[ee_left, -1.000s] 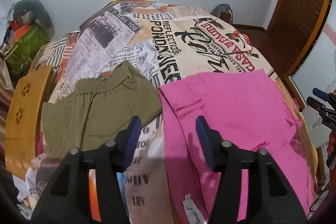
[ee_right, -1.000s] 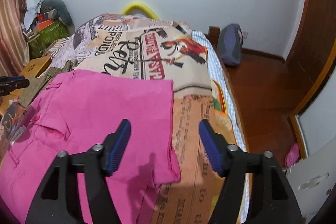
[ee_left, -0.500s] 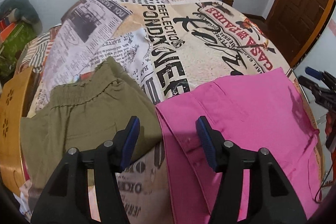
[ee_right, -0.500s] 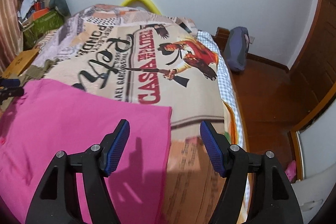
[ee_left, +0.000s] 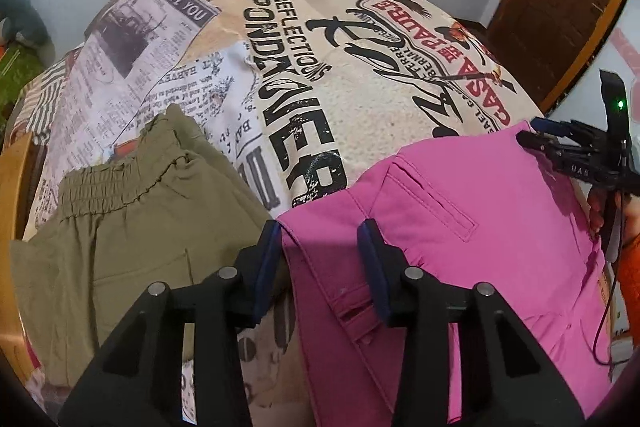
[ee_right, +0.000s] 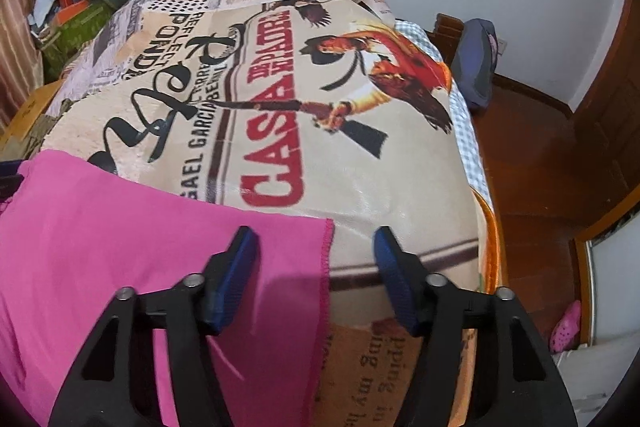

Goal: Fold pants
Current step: 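Lift the pink pants with both grippers and fold them over onto themselves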

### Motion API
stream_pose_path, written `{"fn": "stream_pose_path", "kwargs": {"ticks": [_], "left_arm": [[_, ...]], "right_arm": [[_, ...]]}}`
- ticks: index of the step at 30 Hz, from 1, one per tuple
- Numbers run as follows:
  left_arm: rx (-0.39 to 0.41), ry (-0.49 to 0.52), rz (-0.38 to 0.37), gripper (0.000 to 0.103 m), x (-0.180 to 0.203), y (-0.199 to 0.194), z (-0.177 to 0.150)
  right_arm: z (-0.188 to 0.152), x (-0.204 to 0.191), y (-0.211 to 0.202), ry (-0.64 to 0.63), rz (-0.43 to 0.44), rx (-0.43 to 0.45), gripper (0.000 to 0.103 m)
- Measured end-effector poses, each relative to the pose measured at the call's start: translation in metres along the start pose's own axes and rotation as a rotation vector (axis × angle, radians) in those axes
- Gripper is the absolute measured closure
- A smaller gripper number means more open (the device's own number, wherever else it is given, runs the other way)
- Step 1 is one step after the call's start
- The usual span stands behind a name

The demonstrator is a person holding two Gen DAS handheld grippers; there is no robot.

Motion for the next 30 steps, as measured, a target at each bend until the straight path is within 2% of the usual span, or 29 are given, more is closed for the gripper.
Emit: {"fn": "stream_pose_path", "kwargs": {"ticks": [3, 5, 6, 8, 9, 11, 13, 16, 19, 24, 30], "left_arm": [[-0.006, -0.015, -0.024, 0.062, -0.003, 0.003, 0.002], [-0.004, -0.021, -0.029, 0.063, -0.004, 0.003, 0.003], [-0.002, -0.025, -0.024, 0.065, -0.004, 0.003, 0.003], [0.004, -0.020, 0.006, 0.081, -0.005, 0.002, 0.004], [0.006, -0.018, 0.007, 0.082, -0.005, 0.001, 0.005], [0.016, -0.012, 0.023, 0.095, -0.004, -0.001, 0.006], [0.014, -0.001, 0.030, 0.098, -0.003, -0.002, 0.007], [0.020, 0.010, 0.054, 0.100, -0.001, -0.009, 0.011], [0.063, 0.018, 0.077, 0.100, 0.000, -0.024, 0.021], [0.135, 0.012, 0.094, 0.100, 0.001, -0.061, 0.047], [0.219, 0.018, 0.107, 0.100, 0.007, -0.115, 0.066]], "right_arm": [[0.001, -0.006, 0.001, -0.027, 0.003, -0.007, 0.071], [0.002, -0.011, 0.001, -0.041, -0.003, -0.012, 0.093], [0.002, -0.012, 0.002, -0.047, -0.012, -0.012, 0.094], [0.003, -0.014, 0.001, -0.062, -0.042, -0.001, 0.097], [0.003, -0.015, 0.000, -0.062, -0.047, 0.002, 0.097], [0.005, -0.015, -0.002, -0.055, -0.050, 0.008, 0.098], [0.007, -0.015, -0.008, -0.054, -0.060, 0.026, 0.099], [0.016, -0.014, -0.017, -0.047, -0.066, 0.049, 0.099], [0.026, -0.013, -0.028, -0.036, -0.067, 0.073, 0.099], [0.051, -0.012, -0.059, -0.022, -0.078, 0.140, 0.100], [0.073, -0.015, -0.114, -0.004, -0.067, 0.234, 0.100]]}}
Point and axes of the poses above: each gripper's, at about its wrist camera, not at the fingertips, and y roughly the way its jaws point, x to its right, z to its top, the point moved 5 cm from there along y, roughly the way its jaws point, and after that the axes turned 2 degrees about y, right-handed, at the moved point
